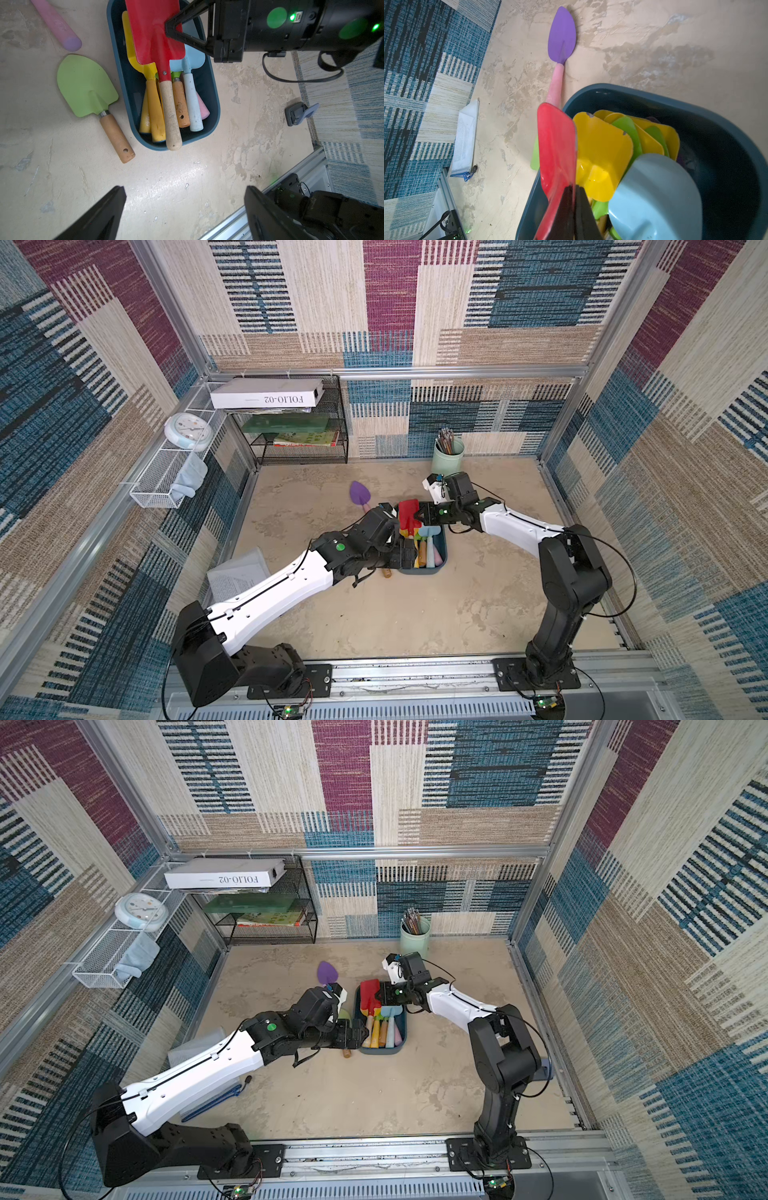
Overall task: Put the shovel into the storage box
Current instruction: Place the shovel in the storage box.
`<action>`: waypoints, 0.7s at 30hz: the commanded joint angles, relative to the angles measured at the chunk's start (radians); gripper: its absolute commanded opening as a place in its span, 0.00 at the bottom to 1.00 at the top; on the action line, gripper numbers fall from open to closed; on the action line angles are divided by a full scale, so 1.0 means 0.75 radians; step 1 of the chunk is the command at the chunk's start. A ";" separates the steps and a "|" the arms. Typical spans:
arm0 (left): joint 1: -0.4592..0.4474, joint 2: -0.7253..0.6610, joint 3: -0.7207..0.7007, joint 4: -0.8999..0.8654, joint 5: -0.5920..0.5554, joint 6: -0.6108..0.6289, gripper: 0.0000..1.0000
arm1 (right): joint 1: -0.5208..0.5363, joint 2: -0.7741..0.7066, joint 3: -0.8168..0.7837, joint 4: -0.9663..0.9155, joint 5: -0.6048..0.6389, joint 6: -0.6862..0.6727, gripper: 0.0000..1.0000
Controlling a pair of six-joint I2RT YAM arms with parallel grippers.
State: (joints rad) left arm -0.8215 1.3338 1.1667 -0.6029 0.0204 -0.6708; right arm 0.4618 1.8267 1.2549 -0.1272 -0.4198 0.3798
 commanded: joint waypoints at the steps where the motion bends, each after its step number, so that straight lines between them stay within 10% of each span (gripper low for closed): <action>1: -0.001 -0.013 -0.007 0.042 -0.016 0.025 0.94 | -0.014 0.022 0.010 0.022 -0.005 -0.030 0.00; 21: 0.000 -0.003 -0.011 0.038 -0.036 0.035 0.94 | -0.046 0.128 0.000 0.071 -0.048 -0.038 0.00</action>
State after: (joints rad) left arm -0.8215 1.3296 1.1580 -0.5922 -0.0010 -0.6544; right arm 0.4278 1.9156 1.2545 -0.0933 -0.4465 0.3611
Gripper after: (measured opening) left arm 0.939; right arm 0.047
